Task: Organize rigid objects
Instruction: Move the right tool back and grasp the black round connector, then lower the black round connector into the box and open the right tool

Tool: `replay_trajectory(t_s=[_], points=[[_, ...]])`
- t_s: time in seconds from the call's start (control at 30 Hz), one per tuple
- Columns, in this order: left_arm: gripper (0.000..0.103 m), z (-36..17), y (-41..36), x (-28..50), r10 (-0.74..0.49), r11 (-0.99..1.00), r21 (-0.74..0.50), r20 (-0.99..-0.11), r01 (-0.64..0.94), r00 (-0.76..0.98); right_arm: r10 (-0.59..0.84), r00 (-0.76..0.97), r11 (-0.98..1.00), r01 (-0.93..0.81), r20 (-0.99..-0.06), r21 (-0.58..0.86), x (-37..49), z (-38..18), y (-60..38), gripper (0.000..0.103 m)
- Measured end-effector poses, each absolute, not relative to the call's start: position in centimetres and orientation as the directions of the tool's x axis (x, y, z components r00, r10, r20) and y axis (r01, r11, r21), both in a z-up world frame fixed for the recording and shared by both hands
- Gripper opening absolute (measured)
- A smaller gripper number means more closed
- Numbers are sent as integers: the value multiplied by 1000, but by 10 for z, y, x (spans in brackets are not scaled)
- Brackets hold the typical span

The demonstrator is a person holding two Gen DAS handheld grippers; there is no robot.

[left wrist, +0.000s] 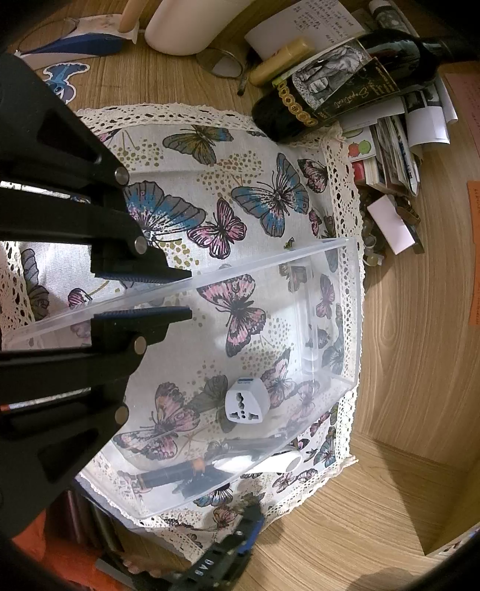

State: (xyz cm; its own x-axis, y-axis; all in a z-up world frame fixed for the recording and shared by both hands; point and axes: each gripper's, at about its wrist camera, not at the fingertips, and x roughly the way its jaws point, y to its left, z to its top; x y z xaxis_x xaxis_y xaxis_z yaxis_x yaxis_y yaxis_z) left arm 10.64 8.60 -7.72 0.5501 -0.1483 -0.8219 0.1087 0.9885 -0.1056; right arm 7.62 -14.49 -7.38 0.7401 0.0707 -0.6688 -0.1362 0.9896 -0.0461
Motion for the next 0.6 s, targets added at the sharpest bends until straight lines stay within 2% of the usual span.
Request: replay_trajectory(t_s=[0.33, 0.6], points=[[12, -77, 86, 106, -149, 988, -105, -822, 110, 550, 169, 775, 964, -260, -609, -64, 95, -51, -100, 20], [12, -76, 83, 106, -152, 988, -109, -820, 110, 552, 246, 751, 929, -362, -613, -71, 111, -50, -61, 20]])
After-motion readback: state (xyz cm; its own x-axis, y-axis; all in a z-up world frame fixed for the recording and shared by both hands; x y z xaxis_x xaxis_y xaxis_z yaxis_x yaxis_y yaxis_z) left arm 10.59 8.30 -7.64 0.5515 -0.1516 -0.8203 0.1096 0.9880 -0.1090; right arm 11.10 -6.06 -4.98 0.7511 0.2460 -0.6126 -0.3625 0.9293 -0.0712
